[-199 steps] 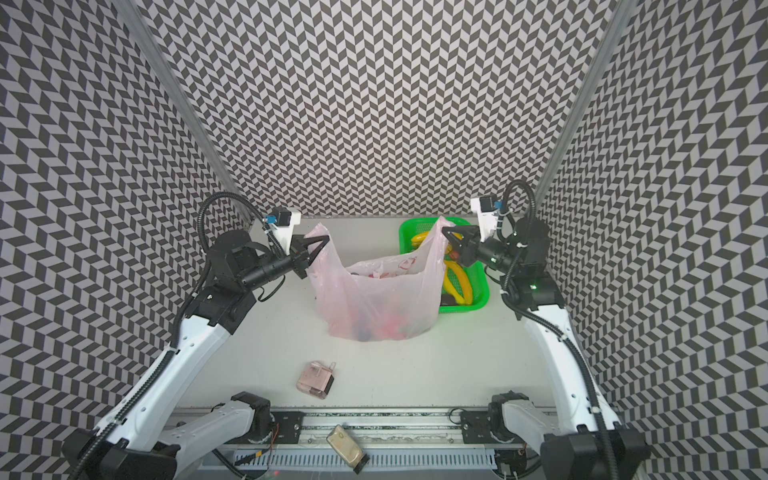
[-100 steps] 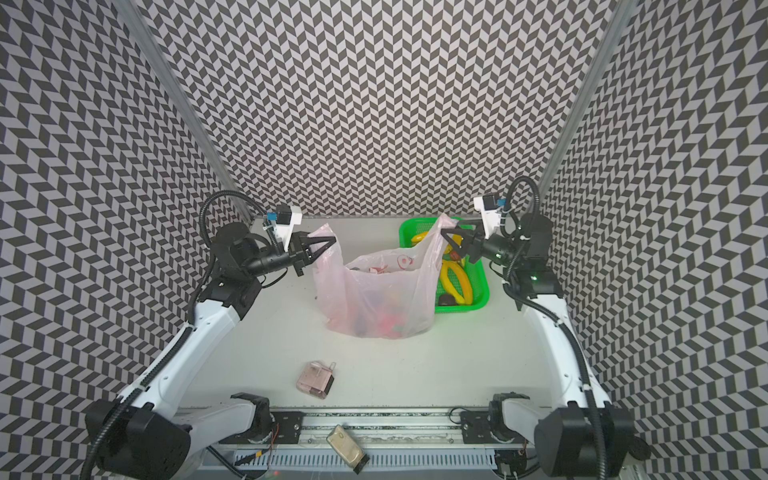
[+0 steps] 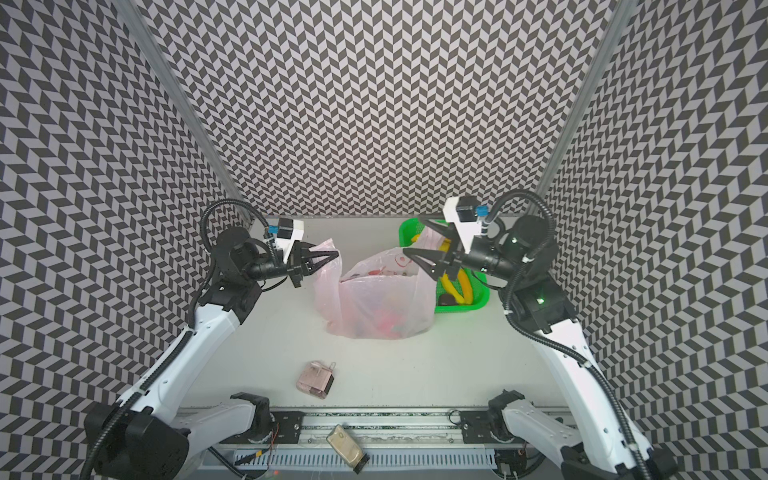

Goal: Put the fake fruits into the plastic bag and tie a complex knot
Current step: 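Move the right gripper with its handle toward the left gripper above the bag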

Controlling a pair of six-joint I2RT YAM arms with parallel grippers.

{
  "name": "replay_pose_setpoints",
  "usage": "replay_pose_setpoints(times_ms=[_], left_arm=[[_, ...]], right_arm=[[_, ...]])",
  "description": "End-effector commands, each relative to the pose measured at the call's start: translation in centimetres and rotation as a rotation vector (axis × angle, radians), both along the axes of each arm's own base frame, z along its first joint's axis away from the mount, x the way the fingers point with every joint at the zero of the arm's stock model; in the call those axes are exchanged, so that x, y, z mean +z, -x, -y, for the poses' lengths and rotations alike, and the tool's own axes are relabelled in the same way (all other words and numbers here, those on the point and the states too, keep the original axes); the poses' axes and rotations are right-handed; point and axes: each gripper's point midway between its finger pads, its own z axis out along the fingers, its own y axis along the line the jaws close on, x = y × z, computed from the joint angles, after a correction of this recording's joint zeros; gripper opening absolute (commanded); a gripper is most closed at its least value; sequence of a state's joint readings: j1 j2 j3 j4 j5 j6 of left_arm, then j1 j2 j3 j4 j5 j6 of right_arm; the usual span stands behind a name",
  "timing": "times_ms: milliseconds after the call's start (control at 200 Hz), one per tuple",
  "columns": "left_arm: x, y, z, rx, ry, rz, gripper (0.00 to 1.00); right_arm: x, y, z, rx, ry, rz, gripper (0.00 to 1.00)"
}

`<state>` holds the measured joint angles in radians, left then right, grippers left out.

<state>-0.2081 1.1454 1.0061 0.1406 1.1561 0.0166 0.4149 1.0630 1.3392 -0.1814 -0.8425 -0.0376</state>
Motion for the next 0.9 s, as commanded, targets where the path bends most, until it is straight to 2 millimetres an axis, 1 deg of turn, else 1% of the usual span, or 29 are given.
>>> replay_pose_setpoints(times_ms=[0, 120, 175, 290, 396, 486, 611, 831, 896], left_arm=[[0.2, 2.2, 0.5, -0.104, -0.01, 0.092, 0.05], [0.1, 3.1, 0.7, -0.143, -0.021, 0.136, 0.11], [0.0, 3.5, 0.8, -0.16, -0.026, 0.156, 0.13], [-0.3, 4.1, 1.1, -0.185, -0.034, 0.186, 0.14], [-0.3, 4.4, 1.2, -0.193, -0.036, 0.202, 0.13], [-0.4, 4.5, 1.3, -0.199, -0.036, 0.203, 0.13], [-0.4, 4.5, 1.4, -0.201, -0.036, 0.204, 0.11], [-0.3, 4.8, 1.5, -0.206, -0.035, 0.211, 0.1], [-0.3, 4.9, 1.5, -0.206, -0.035, 0.211, 0.1]], right_arm=[[-2.0, -0.5, -3.0, 0.038, 0.084, 0.02, 0.79], [-3.0, -0.3, -6.3, 0.125, 0.138, 0.03, 0.74], [-3.3, -0.3, -7.5, 0.148, 0.141, 0.038, 0.73], [-3.8, 0.1, -9.3, 0.209, 0.14, 0.067, 0.74], [-4.2, 0.5, -10.8, 0.254, 0.145, 0.082, 0.74], [-4.2, 0.6, -11.7, 0.273, 0.139, 0.089, 0.72], [-4.4, 0.7, -13.0, 0.293, 0.142, 0.084, 0.67], [-4.9, 0.6, -14.3, 0.312, 0.144, 0.07, 0.63], [-4.9, 0.6, -14.6, 0.311, 0.145, 0.071, 0.57]])
